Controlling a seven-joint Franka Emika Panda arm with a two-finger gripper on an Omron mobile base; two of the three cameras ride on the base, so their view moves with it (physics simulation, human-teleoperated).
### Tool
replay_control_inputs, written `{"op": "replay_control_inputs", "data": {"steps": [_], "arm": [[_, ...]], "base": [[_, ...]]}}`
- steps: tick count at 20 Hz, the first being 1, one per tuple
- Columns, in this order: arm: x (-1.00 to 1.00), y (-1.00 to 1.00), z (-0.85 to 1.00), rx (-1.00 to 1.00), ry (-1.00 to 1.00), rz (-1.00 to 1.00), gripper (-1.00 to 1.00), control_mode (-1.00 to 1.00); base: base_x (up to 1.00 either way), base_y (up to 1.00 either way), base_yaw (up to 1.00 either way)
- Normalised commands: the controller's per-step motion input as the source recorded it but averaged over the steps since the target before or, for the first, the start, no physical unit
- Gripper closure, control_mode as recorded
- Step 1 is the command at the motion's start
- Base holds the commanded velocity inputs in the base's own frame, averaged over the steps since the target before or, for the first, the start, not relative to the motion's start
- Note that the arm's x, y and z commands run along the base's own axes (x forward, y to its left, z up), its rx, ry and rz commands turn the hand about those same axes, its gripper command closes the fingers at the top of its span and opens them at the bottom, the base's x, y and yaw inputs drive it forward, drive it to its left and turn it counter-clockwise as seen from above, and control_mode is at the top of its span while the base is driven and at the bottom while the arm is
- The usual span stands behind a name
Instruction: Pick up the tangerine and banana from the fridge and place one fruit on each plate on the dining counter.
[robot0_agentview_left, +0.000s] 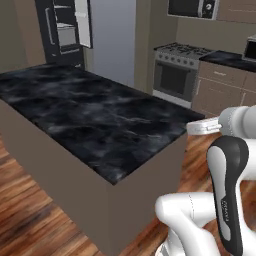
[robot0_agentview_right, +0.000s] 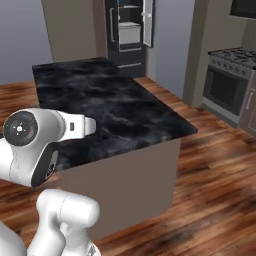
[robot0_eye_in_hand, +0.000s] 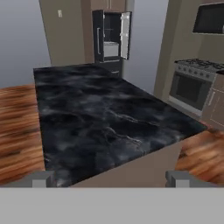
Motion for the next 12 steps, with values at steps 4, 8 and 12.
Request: {"op": "replay_control_inputs", "data": {"steps": [4, 8, 12], "arm": [[0.0, 0.0, 0.0, 0.0, 0.0, 0.0, -1.0, 1.0], [0.0, 0.0, 0.0, 0.0, 0.0, 0.0, -1.0, 1.0], [0.0, 0.0, 0.0, 0.0, 0.0, 0.0, -1.0, 1.0]], "base": [[0.59, -1.0, 0.19], [0.6, -1.0, 0.2], [0.62, -1.0, 0.2]]}}
